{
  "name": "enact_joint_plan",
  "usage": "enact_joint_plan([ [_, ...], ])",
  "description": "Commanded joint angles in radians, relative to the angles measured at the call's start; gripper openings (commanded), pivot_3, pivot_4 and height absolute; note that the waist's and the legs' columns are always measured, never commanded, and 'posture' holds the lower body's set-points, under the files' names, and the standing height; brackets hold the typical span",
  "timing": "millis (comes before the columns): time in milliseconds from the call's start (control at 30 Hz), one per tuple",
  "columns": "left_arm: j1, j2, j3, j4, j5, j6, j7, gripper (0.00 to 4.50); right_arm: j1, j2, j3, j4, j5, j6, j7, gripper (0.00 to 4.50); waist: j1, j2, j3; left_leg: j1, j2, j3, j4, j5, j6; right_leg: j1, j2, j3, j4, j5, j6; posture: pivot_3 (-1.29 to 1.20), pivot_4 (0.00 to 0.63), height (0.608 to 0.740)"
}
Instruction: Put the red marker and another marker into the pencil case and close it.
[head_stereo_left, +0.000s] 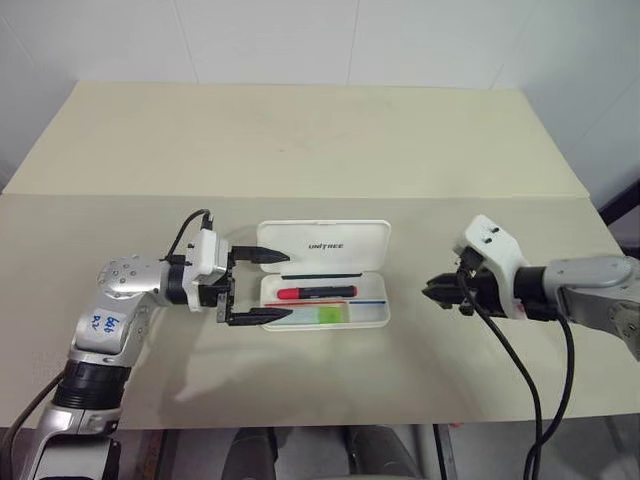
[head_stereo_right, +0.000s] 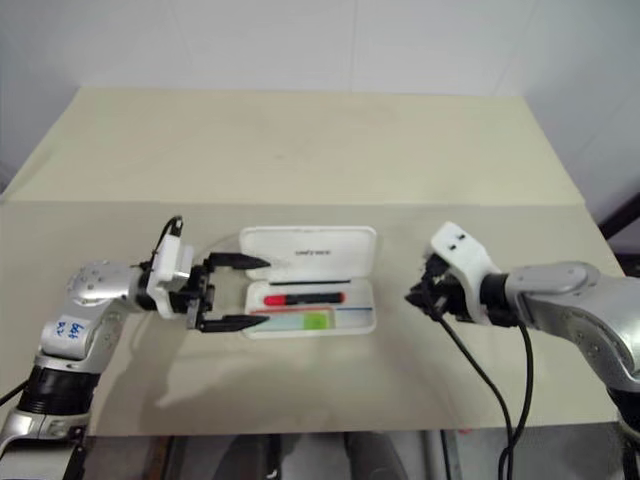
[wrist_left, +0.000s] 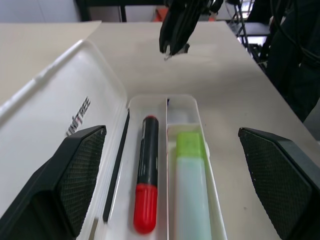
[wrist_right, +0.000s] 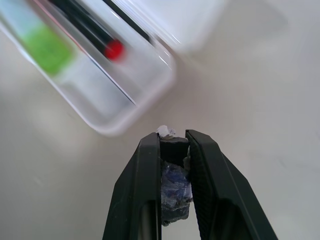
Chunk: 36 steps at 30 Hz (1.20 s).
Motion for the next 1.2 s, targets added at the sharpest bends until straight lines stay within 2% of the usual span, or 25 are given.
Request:
enact_joint_plan([
  [33,0.007,0.014,0.023,-0.045,-0.012,-0.009,0.005,4.50,-0.053,0.043,0.051,-0.035,0.001,-0.019,0.036,0.75,0.001,0.000,0.000,0.000,0.000,0.000,0.000,0.000,0.000,0.000,0.000,0.000,0.000,0.000,0.000,0.00,0.150,0.740],
  [267,0.020,0.023,0.030,-0.069,-0.011,-0.001,0.015,4.50,-0.109,0.081,0.204,-0.052,-0.069,-0.091,0.127,0.75,0.001,0.000,0.000,-0.001,0.000,0.000,0.000,0.000,0.000,-0.001,0.000,-0.001,0.000,0.000,0.000,0.00,0.150,0.740],
  [533,0.033,0.031,0.036,-0.095,-0.015,0.011,0.029,4.50,-0.175,0.128,0.323,-0.012,-0.178,-0.185,0.206,0.75,-0.001,0.000,0.000,0.000,0.000,0.000,0.001,0.000,0.000,-0.001,0.000,-0.001,0.003,0.000,0.000,0.00,0.150,0.740],
  [867,0.049,0.033,0.044,-0.125,-0.020,0.025,0.051,4.50,-0.227,0.134,0.420,0.098,-0.351,-0.340,0.339,0.75,0.000,0.000,0.000,0.000,0.000,-0.001,0.002,0.000,0.000,-0.001,0.000,-0.001,0.005,-0.001,-0.001,0.00,0.150,0.740],
  [1200,0.055,0.044,0.055,-0.141,-0.025,0.037,0.063,4.50,-0.235,0.158,0.456,0.188,-0.491,-0.466,0.429,0.75,-0.001,0.000,0.000,0.000,0.000,-0.001,0.003,0.000,0.000,-0.001,0.000,-0.001,0.006,-0.001,-0.001,0.00,0.150,0.740],
])
